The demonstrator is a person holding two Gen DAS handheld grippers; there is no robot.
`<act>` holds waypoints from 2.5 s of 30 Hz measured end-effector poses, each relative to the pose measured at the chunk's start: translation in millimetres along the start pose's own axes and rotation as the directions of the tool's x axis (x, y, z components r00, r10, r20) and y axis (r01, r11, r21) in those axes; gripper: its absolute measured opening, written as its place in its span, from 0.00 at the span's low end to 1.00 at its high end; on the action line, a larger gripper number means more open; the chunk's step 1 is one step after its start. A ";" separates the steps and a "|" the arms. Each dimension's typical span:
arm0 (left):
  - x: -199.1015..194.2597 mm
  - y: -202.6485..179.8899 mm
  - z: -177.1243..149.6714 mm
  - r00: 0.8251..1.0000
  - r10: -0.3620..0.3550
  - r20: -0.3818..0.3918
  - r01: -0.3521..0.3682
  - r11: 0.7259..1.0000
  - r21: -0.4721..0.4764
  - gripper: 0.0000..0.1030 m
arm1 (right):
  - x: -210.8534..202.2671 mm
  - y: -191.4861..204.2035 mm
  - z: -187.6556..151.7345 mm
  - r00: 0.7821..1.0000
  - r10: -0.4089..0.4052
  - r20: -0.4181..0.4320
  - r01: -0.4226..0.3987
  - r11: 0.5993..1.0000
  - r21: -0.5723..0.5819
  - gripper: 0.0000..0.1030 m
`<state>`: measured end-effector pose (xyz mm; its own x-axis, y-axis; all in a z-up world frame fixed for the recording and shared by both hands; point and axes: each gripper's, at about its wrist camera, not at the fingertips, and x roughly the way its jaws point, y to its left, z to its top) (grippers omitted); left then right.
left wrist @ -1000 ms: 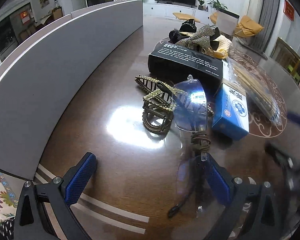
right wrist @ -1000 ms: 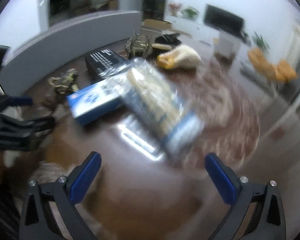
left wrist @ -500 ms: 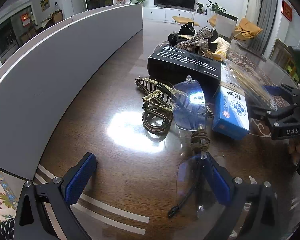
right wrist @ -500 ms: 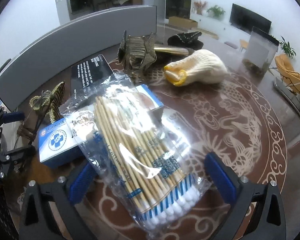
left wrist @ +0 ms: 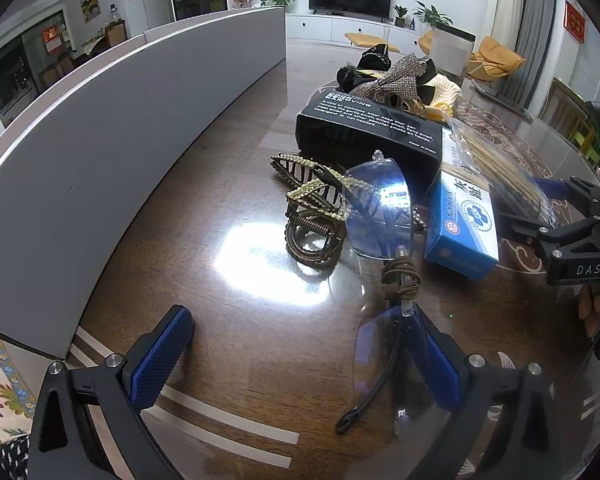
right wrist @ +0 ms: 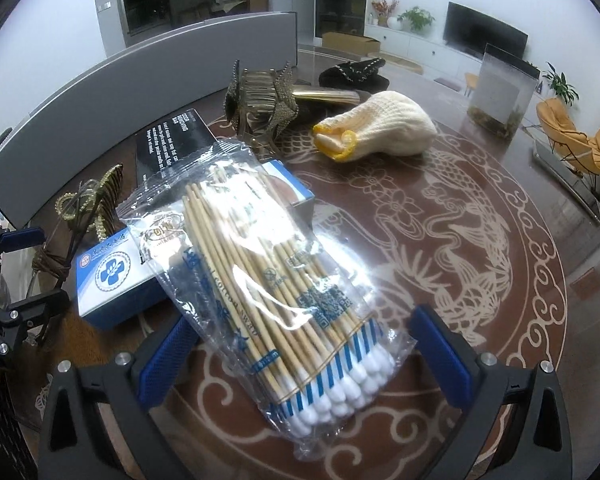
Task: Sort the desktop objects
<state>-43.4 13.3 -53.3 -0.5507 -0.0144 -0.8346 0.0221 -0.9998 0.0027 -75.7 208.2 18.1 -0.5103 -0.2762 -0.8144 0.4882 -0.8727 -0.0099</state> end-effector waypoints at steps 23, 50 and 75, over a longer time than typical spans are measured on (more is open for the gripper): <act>-1.5 27.8 24.1 0.977 -0.212 -0.032 0.214 0.969 0.120 0.32 | 0.6 -0.5 0.6 1.000 0.000 0.000 0.000 1.000 0.000 1.00; -8.0 -2.3 9.0 0.983 -0.181 0.020 0.170 0.954 0.245 0.26 | -19.3 10.6 2.5 0.995 0.053 -0.082 -0.053 0.999 0.009 0.41; -1.6 -11.9 1.7 0.988 -0.148 -0.036 0.152 0.960 0.237 1.00 | -52.7 29.9 -71.3 0.987 -0.159 -0.021 0.160 0.963 0.216 1.00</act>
<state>-44.2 25.3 -51.1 -0.5177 0.1341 -0.8450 -0.2602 -0.9655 0.0061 16.3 225.3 19.4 -0.5664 -0.1252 -0.8145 0.2352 -0.9718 -0.0142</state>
